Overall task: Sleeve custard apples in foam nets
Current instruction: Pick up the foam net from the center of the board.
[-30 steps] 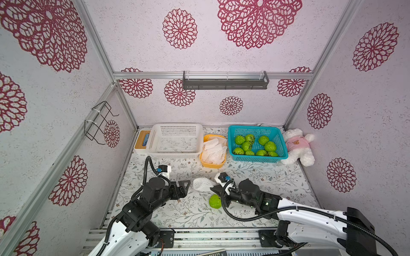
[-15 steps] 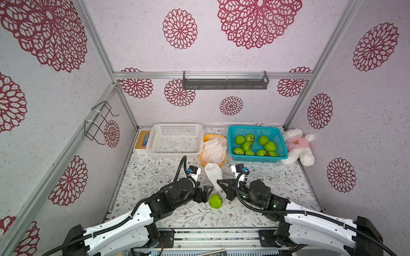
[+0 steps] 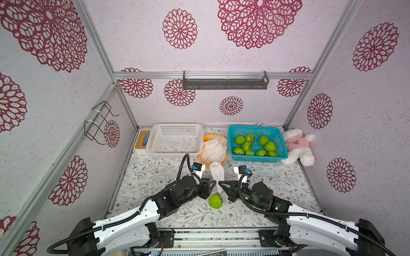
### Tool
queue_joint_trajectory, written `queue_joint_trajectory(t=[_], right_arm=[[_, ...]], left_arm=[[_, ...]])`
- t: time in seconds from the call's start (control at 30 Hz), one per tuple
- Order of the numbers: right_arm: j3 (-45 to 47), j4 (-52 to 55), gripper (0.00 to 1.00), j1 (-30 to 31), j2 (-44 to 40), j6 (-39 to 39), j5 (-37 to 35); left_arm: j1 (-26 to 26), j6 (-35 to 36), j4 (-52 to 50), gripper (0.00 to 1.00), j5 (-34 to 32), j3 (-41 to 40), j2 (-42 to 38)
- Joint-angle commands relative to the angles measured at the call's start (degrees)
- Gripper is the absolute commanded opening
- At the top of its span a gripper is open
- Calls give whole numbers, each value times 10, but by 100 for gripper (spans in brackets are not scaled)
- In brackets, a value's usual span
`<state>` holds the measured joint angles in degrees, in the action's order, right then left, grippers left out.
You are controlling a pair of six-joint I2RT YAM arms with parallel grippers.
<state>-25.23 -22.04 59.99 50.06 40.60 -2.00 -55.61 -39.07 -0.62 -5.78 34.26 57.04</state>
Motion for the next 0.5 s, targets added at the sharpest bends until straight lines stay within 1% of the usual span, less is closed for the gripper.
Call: queue_joint_trajectory(t=[0.0,0.03,0.1,0.13,0.17,0.27,0.33,0.47], right_arm=[[0,-17,6,-2,-15,5,-19],[1,-17,6,-2,-16,4,-19],[1,-15,7,-2,-15,2,-20],[1,-15,7,-2,-15,2,-20],[2,-14,7,-3,-15,2,-20],[3,-15,7,-4,-16,0,-13],[4,-15,8,-6,-19,-5,0],[3,-22,8,-11,-18,-12,36]], left_arm=[[-1,2,23,35,-4,13,-4],[-1,1,24,33,-5,12,-6],[-2,0,24,32,-9,10,-10],[-2,-1,23,36,-10,10,-11],[-1,-1,23,41,-10,9,-13],[-1,-1,30,49,-10,1,-22],[-1,-1,36,52,-8,-5,-34],[0,8,52,53,2,-13,-50]])
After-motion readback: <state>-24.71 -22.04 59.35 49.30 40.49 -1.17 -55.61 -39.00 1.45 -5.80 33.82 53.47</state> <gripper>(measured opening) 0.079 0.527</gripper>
